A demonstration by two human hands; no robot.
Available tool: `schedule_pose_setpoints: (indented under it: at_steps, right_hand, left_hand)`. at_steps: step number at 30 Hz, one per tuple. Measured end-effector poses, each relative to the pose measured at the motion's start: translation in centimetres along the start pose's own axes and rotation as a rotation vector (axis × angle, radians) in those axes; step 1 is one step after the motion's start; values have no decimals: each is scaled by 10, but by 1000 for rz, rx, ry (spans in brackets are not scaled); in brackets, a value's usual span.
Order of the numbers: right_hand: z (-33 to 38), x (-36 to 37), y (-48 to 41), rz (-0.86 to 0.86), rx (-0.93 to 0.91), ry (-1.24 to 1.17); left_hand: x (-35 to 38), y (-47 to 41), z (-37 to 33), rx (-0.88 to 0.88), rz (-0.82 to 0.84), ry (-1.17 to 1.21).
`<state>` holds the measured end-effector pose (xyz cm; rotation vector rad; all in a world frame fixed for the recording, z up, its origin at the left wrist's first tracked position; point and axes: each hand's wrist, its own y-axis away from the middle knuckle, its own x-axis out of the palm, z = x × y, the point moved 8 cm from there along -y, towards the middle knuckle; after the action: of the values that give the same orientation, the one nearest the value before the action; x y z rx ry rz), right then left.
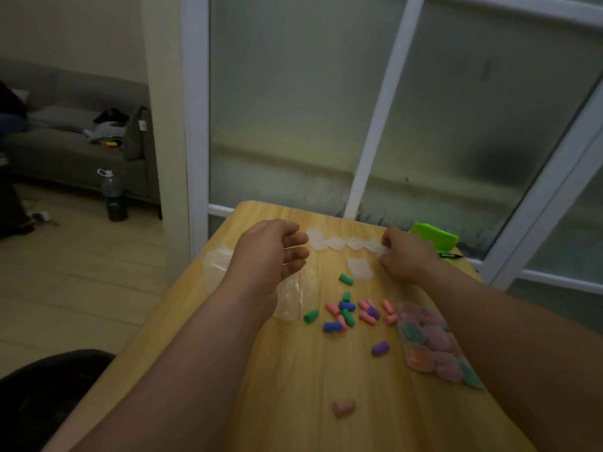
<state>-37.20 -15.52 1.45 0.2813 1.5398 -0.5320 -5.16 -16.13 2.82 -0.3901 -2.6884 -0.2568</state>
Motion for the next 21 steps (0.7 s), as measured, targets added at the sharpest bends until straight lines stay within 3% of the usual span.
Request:
schedule_pose_setpoints:
  at_steps: [2, 6, 11, 17, 21]
  right_hand:
    - [7, -15, 16, -58, -50, -66]
    - [24, -52, 73, -137, -151, -417]
    - [38, -85, 175, -237, -135, -833]
    - [52, -95, 257, -175, -169, -1065]
    - [58, -85, 279, -126, -191, -1087]
  left_hand:
    - [6, 7, -2, 2, 15, -6]
    - [23, 28, -6, 25, 70, -57]
    - [38, 65, 14, 18, 139, -209]
    - [58, 123, 36, -127, 453, -328]
    - [52, 142, 43, -114, 493, -290]
